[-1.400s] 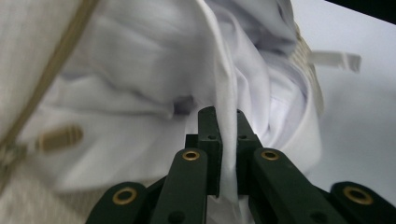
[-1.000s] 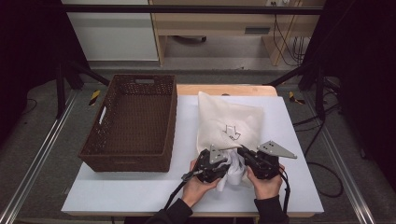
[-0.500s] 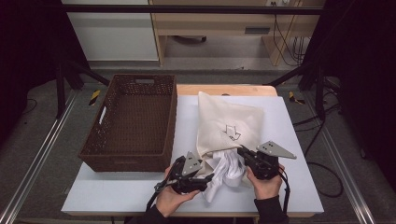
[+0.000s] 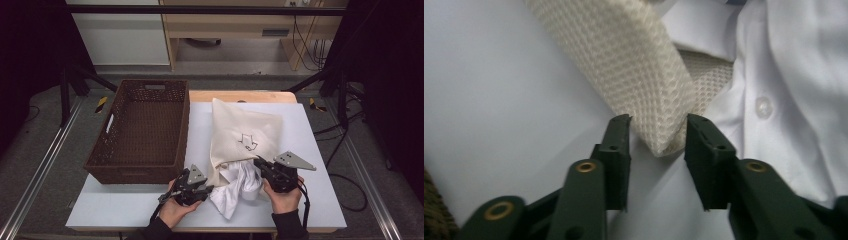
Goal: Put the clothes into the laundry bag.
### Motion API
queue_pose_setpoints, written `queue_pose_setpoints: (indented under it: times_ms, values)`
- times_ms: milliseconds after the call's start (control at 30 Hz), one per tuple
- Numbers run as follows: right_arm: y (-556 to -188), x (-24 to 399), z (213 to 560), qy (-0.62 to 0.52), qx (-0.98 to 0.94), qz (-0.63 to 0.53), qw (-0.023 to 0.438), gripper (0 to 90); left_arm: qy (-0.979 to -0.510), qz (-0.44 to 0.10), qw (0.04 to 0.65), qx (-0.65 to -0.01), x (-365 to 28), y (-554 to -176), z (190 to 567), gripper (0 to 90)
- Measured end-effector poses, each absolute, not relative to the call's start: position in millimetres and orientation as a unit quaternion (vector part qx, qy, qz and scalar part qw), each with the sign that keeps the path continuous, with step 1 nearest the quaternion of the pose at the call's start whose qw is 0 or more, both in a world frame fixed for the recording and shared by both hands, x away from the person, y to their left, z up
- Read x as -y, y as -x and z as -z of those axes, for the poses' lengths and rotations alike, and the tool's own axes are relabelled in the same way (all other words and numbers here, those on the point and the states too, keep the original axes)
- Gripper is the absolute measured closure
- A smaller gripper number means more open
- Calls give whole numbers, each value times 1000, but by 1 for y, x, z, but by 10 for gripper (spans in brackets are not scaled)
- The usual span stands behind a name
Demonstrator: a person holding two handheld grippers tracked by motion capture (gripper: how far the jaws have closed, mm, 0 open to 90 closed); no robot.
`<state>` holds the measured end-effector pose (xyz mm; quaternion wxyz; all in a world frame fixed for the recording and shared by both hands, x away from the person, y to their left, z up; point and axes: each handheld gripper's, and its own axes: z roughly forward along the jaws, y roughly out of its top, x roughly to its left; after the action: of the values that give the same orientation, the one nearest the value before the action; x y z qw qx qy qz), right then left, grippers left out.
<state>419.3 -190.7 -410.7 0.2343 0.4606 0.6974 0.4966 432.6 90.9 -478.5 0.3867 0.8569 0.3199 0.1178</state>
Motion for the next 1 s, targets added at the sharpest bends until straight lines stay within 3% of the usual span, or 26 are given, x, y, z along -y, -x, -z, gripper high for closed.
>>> queue_pose_setpoints:
  times_ms: [200,333,500,600,833,1000]
  values:
    - [-419,189,411,-460,-699,-494,235,875,-854,-111,399,-315,-93,-435,483,725]
    - [-419,188,413,-458,-701,-492,238,875,-850,-111,409,-312,-91,-437,485,694]
    - [-419,186,414,-457,-703,-489,240,849,-854,-104,404,-311,-90,-436,484,845]
    - [-417,187,413,-454,-707,-489,235,773,-855,-109,400,-312,-90,-432,482,858]
    - [-399,186,408,-450,-713,-480,242,478,-863,-117,391,-298,-93,-420,476,865]
    - [-378,186,411,-450,-709,-488,238,367,-864,-126,390,-292,-92,-412,477,868]
